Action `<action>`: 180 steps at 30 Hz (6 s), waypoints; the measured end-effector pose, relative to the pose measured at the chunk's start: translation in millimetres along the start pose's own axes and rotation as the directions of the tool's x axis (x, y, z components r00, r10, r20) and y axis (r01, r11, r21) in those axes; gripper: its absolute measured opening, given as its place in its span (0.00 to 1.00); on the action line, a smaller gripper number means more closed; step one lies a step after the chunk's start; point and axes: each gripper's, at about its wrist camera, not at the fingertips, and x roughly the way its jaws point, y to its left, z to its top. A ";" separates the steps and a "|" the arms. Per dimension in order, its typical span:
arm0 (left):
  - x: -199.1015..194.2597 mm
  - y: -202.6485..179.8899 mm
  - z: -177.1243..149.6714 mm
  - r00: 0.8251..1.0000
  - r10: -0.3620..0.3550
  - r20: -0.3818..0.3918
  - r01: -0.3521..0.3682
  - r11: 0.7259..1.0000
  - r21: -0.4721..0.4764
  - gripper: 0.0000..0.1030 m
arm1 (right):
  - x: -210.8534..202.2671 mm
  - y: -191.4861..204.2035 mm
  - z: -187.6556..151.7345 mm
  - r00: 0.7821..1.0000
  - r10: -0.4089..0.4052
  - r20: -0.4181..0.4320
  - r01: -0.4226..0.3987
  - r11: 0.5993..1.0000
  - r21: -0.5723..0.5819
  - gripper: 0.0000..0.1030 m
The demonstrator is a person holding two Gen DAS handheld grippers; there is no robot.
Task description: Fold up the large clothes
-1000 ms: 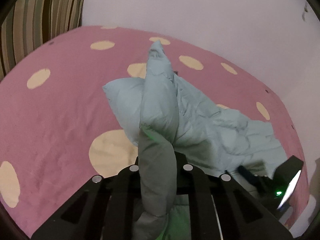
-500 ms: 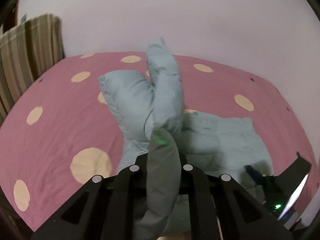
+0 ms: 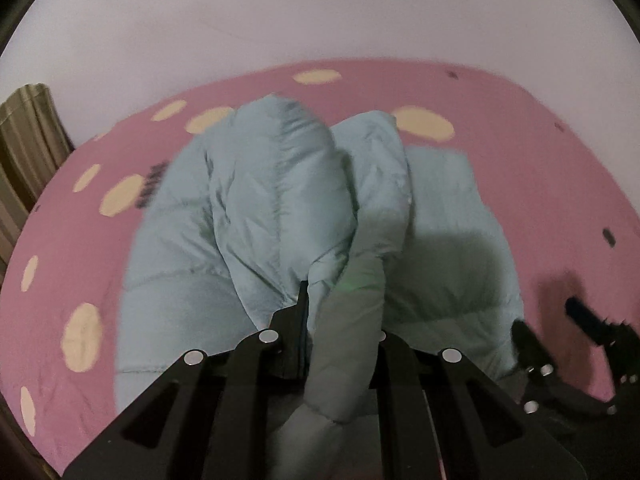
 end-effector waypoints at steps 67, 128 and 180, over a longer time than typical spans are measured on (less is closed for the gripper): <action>22.4 67.7 -48.0 0.999 -0.001 0.054 0.003 0.999 -0.042 0.70 | 57.5 41.2 7.3 0.969 0.134 -0.208 -0.140 0.990 -0.012 0.01; 8.7 67.8 -44.2 0.999 0.002 0.035 0.000 0.999 -0.047 0.69 | 6.8 88.2 -19.0 0.993 0.054 -0.106 -0.069 0.987 -0.145 0.05; 103.4 32.4 35.2 0.999 0.052 0.014 -0.053 0.998 0.019 0.69 | 116.8 56.5 58.5 0.996 0.035 -0.083 -0.039 0.998 -0.039 0.21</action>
